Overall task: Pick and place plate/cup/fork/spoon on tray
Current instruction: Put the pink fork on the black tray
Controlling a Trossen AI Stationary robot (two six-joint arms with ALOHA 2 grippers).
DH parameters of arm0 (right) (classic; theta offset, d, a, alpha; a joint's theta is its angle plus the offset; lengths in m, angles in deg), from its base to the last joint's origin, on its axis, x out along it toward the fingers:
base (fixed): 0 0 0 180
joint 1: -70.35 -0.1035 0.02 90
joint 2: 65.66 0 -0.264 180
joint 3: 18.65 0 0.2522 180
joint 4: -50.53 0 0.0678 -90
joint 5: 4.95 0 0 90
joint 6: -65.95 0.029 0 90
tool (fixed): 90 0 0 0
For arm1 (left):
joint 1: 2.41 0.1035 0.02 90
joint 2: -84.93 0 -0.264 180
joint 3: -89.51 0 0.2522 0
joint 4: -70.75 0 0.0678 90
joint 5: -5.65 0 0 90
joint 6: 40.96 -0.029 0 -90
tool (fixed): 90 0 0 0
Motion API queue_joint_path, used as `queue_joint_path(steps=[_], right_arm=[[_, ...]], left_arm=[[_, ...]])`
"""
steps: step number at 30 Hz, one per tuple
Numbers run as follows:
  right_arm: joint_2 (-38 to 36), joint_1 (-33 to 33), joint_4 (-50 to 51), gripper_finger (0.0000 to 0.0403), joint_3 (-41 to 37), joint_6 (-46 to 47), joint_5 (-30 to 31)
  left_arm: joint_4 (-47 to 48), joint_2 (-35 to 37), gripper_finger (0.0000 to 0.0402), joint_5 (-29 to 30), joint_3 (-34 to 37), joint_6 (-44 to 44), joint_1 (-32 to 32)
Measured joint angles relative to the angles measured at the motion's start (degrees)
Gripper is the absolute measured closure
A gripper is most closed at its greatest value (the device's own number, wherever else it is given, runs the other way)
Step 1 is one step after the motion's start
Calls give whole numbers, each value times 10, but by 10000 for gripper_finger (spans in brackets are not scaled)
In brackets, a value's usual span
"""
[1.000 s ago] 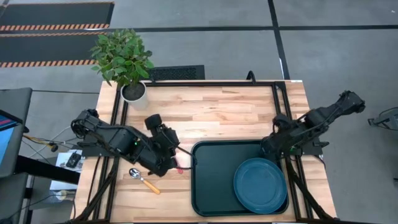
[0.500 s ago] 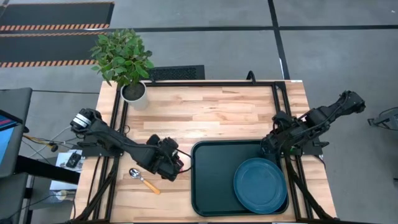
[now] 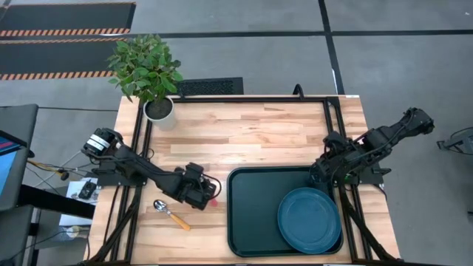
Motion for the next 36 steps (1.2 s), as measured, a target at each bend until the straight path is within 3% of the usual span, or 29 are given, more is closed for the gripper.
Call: queue_joint_path(steps=[15,28,36], right_arm=[[0,0,0,218,0,-2,17],[0,0,-2,223,0,0,37],[0,0,-2,223,0,0,45]], left_arm=[[-230,3,206,-8,105,5,47],[-245,-2,391,-8,111,-39,64],[-239,10,400,-8,112,-50,65]])
